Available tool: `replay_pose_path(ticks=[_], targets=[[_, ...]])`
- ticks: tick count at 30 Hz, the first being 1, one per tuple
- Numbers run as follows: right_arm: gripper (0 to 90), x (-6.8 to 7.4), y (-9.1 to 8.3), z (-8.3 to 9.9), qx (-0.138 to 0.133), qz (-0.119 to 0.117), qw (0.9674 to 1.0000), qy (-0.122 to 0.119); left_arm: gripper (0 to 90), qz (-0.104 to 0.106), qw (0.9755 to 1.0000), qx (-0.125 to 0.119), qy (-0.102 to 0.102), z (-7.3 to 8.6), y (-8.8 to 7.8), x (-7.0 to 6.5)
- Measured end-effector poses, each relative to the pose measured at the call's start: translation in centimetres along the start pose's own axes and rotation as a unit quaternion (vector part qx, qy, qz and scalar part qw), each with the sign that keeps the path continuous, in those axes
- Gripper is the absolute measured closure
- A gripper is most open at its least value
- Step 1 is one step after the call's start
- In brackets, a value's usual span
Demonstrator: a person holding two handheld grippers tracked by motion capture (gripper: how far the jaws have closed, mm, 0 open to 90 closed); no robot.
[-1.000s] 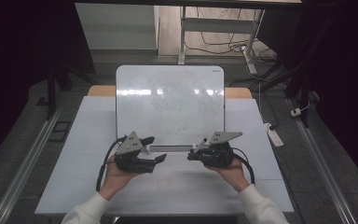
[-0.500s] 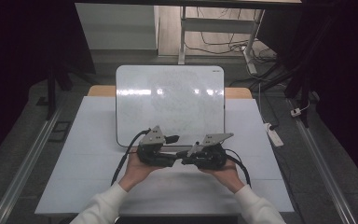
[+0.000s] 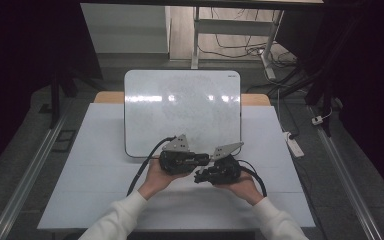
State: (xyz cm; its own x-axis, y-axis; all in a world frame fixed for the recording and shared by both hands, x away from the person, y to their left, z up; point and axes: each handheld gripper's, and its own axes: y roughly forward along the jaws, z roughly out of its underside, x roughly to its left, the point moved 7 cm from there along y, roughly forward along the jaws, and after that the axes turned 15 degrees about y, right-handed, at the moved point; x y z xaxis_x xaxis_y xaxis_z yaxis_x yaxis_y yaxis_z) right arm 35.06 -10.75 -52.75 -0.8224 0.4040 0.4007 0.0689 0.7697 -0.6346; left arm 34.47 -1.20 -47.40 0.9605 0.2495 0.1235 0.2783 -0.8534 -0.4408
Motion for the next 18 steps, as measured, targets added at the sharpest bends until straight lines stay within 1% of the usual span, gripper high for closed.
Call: replay_pose_path(ticks=[2,4,5,6,7,8,9,10,11,12,13,15,16,18], targets=[[77.4,-0.1,0.0,0.1,0.001,0.002,1.0000,0.000,80.8,-0.002,1.0000,0.002,-0.002,0.1,-0.1,0.1],[76.7,-0.2,0.0,0.1,-0.002,0.006,1.0000,0.002,80.9,-0.007,0.9999,-0.002,-0.008,0.1,-0.2,0.2],[75.0,-0.2,-0.1,0.1,-0.009,0.009,0.9999,0.003,80.9,-0.015,0.9998,-0.002,-0.009,0.1,-0.3,0.3],[70.0,-0.2,-0.2,0.1,-0.018,0.013,0.9997,0.003,81.0,-0.023,0.9997,-0.002,-0.010,0.1,-0.4,0.4],[66.4,-0.2,-0.3,0.1,-0.029,0.023,0.9993,0.006,81.0,-0.030,0.9995,-0.005,-0.013,0.1,-0.6,0.5],[62.8,-0.2,-0.5,0.1,-0.047,0.038,0.9982,0.006,81.0,-0.037,0.9991,-0.008,-0.016,0.1,-0.8,0.6],[59.8,-0.2,-0.8,0.0,-0.069,0.059,0.9959,0.005,81.0,-0.047,0.9986,-0.013,-0.022,0.1,-1.0,0.7],[56.4,-0.2,-1.2,0.1,-0.098,0.087,0.9913,0.010,81.0,-0.052,0.9983,-0.014,-0.025,0.1,-1.1,0.8],[54.7,-0.1,-1.4,0.2,-0.116,0.102,0.9879,0.013,81.0,-0.059,0.9976,-0.017,-0.032,0.1,-1.2,1.0],[52.6,0.1,-1.8,0.2,-0.144,0.129,0.9810,0.012,81.0,-0.064,0.9972,-0.018,-0.035,0.1,-1.2,1.1],[52.1,0.2,-2.1,0.3,-0.158,0.144,0.9769,0.011,81.0,-0.069,0.9966,-0.020,-0.040,0.1,-1.3,1.1],[51.6,0.6,-2.6,0.2,-0.188,0.172,0.9669,0.011,81.0,-0.076,0.9957,-0.023,-0.048,0.2,-1.3,1.3],[51.6,0.8,-2.7,0.2,-0.198,0.184,0.9627,0.011,81.0,-0.079,0.9954,-0.023,-0.050,0.2,-1.3,1.3],[52.0,1.3,-2.8,0.1,-0.212,0.204,0.9557,0.002,81.0,-0.085,0.9947,-0.024,-0.053,0.2,-1.2,1.3]])
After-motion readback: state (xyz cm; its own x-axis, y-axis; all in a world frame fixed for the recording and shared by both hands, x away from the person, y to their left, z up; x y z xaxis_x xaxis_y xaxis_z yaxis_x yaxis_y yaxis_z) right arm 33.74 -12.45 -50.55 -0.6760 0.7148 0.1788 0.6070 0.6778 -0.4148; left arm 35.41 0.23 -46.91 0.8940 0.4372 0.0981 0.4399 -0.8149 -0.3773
